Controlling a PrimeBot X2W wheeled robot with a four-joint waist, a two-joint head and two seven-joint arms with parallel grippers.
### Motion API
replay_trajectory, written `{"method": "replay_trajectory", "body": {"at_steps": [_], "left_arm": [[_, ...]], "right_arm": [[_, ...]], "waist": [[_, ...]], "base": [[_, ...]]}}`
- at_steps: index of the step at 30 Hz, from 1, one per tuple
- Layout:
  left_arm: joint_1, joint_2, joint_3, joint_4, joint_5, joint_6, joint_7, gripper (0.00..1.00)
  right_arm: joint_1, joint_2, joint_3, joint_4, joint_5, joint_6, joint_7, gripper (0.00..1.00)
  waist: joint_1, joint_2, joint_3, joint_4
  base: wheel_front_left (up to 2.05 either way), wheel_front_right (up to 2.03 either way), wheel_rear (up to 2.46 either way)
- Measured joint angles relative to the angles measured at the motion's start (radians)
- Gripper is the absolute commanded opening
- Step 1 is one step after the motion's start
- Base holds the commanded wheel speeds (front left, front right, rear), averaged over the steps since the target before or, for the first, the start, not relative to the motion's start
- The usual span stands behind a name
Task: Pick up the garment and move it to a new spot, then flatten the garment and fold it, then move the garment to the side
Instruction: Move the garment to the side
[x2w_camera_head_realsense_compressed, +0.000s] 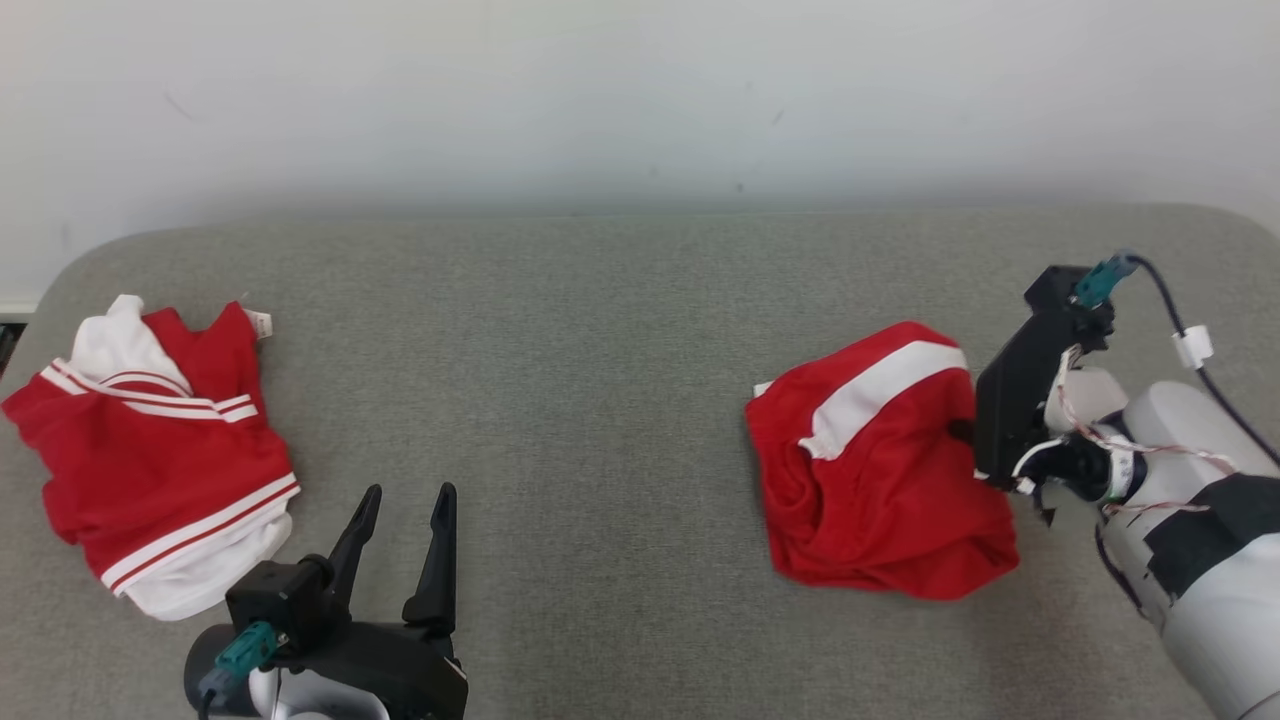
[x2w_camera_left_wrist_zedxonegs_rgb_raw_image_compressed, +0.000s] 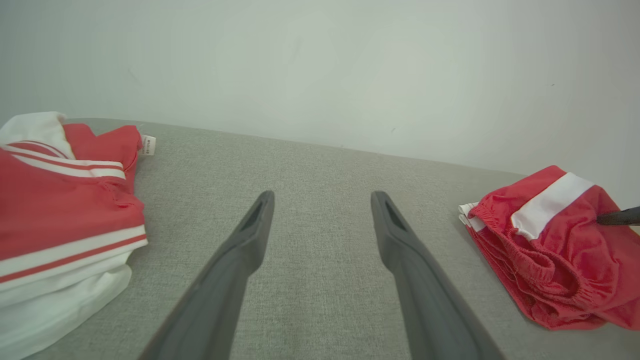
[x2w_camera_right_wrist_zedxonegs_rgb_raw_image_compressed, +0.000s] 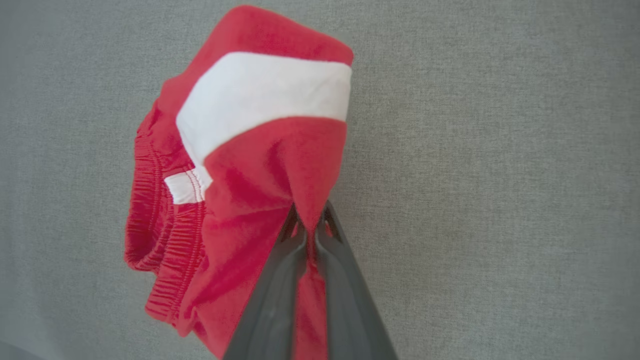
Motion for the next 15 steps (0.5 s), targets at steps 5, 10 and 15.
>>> {"method": "replay_trajectory", "body": {"at_steps": [5,10,15], "left_arm": [[-0.001,0.001,-0.001,-0.020,0.000,0.000,0.000,1.00],[-0.001,0.015,-0.001,-0.034,0.002,0.000,0.000,1.00],[-0.001,0.035,0.002,-0.055,0.002,0.000,0.000,1.00]], "right_arm": [[-0.021,-0.043,0.007,0.001,-0.020,-0.001,0.024,0.00],[-0.067,-0.077,0.019,0.008,-0.055,-0.001,0.035,0.00],[-0.106,-0.112,0.035,0.020,-0.087,-0.001,0.043,0.00]], "waist": [[0.0000,0.0000,0.009,-0.022],[0.0000,0.0000,0.032,-0.030],[0.0000,0.0000,0.061,-0.040]], "base": [[0.00,0.00,0.00],[0.00,0.00,0.00],[0.00,0.00,0.00]]}}
